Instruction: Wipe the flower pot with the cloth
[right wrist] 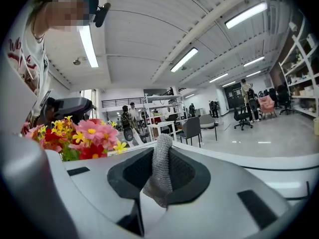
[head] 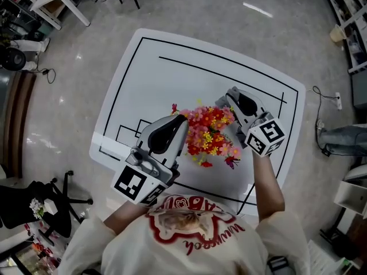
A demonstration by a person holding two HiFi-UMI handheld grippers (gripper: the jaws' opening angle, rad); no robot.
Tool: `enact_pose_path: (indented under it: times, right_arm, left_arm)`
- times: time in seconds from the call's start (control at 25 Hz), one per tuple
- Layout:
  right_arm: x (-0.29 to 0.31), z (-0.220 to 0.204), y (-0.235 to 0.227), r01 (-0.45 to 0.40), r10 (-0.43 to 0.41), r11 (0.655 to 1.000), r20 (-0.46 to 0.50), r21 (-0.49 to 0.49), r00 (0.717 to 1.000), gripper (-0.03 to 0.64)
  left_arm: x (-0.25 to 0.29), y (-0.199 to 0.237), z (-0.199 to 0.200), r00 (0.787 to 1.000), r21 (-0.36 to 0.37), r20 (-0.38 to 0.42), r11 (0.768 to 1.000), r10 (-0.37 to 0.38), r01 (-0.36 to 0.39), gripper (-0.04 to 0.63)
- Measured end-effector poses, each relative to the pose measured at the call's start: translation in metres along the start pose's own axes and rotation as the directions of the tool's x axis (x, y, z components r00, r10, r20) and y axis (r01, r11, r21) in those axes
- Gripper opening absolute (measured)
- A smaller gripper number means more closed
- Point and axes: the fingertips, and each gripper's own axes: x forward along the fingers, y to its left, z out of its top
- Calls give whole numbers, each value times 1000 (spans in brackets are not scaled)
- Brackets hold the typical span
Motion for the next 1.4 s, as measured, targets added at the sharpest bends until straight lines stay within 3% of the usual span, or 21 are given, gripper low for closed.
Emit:
enact_pose_path:
  times: [0.44,0.76,1.4]
  right_arm:
    - [22,-37,18,-138,141,989,-67,52,988,72]
    - [25,-55,34,-245,244,969,-112,1,963,71]
    - [9,-61,35,-261,255,965,-135,-31,958,71]
  left_arm:
    - [-9,5,-11,999,-3,-27,1000,29,-29,5]
    - [-12,0,-13,999,2,-34,999,34,-34,5]
    - [-27,-25,-17,998,22,-20,998,57,-56,5]
